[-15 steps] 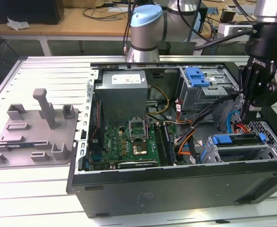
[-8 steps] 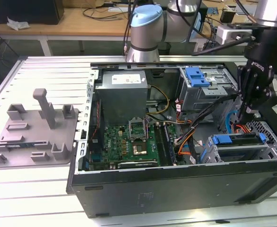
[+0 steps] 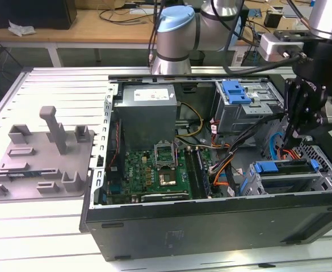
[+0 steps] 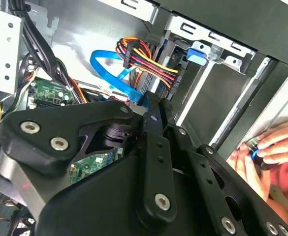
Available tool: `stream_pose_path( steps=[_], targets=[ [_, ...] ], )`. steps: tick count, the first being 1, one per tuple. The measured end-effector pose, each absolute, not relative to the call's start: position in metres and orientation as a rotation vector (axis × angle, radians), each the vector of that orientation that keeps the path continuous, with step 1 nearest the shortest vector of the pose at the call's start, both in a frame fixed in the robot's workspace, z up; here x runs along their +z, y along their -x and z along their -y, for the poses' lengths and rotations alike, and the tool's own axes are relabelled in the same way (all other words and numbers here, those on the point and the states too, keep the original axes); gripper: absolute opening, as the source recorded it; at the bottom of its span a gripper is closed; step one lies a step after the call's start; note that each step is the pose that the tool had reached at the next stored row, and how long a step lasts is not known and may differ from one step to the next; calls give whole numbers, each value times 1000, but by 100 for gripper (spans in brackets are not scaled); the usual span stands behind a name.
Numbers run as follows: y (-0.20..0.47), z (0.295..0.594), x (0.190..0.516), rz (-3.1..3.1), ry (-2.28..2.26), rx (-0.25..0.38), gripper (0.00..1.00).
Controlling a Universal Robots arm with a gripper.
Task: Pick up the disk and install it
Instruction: 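Insert the second disk wire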
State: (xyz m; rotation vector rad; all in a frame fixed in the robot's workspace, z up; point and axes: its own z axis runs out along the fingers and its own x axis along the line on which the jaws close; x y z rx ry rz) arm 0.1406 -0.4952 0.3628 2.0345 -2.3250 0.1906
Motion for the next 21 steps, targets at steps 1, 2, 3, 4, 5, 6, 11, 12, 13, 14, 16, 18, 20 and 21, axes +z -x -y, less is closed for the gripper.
stream_pose_path(
  steps=[1,2,3,4,5,6,11,12,13,14,16,18,20,21],
  targets=[
    [-140,497,363,2330,-2039,185,16],
    [-140,498,363,2333,-2041,182,16],
    [-140,501,363,2339,-2045,177,16],
    [-140,503,363,2346,-2050,172,16],
    [-140,505,363,2352,-2055,167,16],
    [-140,507,363,2357,-2059,162,16],
    [-136,516,363,2377,-2074,135,16],
    [-136,516,363,2376,-2074,134,16],
    [-136,516,363,2376,-2074,134,16],
    [-136,516,363,2376,-2074,134,16],
    [-136,516,363,2375,-2075,134,16],
    [-136,517,363,2364,-2088,134,16],
    [-136,518,363,2351,-2104,134,16],
    [-136,519,363,2342,-2114,134,16]
  ],
)
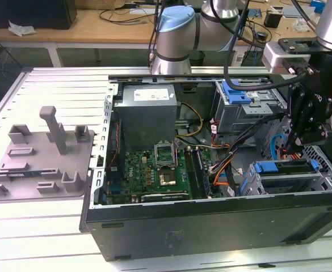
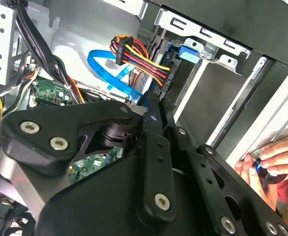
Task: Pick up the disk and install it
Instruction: 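Insert the second disk wire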
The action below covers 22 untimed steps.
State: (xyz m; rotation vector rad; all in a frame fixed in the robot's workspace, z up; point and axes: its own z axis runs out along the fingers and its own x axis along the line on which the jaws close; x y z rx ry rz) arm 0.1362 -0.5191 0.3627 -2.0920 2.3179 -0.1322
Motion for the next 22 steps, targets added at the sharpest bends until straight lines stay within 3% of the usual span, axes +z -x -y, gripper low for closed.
stream_pose_path(
  steps=[22],
  targets=[
    [-135,527,358,-2295,2115,-131,16]
  ],
)
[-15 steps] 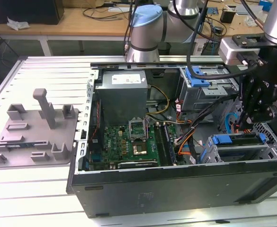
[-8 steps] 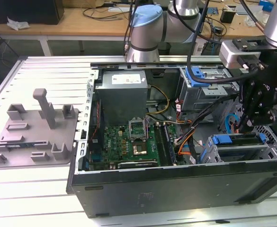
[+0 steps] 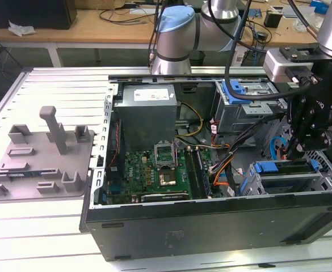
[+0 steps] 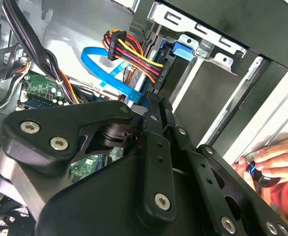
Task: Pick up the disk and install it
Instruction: 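Insert the second disk wire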
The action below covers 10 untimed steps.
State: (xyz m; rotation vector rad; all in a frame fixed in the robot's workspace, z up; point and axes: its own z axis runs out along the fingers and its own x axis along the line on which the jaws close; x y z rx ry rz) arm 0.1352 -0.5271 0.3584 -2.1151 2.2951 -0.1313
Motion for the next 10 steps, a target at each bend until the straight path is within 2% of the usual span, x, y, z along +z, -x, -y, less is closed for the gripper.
stream_pose_path(
  steps=[10],
  targets=[
    [-136,527,355,-2295,2115,-131,16]
  ],
)
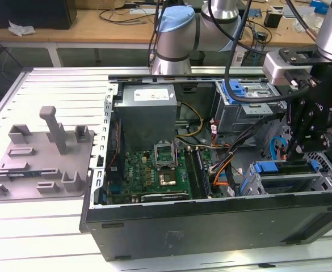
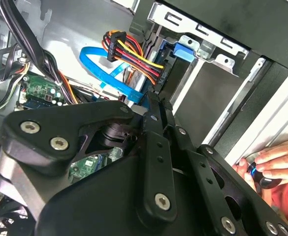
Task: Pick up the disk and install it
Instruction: 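Insert the second disk wire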
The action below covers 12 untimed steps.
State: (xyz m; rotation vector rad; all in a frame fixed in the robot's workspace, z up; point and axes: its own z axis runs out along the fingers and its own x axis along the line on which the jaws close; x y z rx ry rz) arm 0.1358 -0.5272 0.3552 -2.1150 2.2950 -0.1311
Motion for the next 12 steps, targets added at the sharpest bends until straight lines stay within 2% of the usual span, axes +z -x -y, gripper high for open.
stream_pose_path(
  steps=[12],
  targets=[
    [-138,527,352,-2295,2115,-131,16]
  ],
)
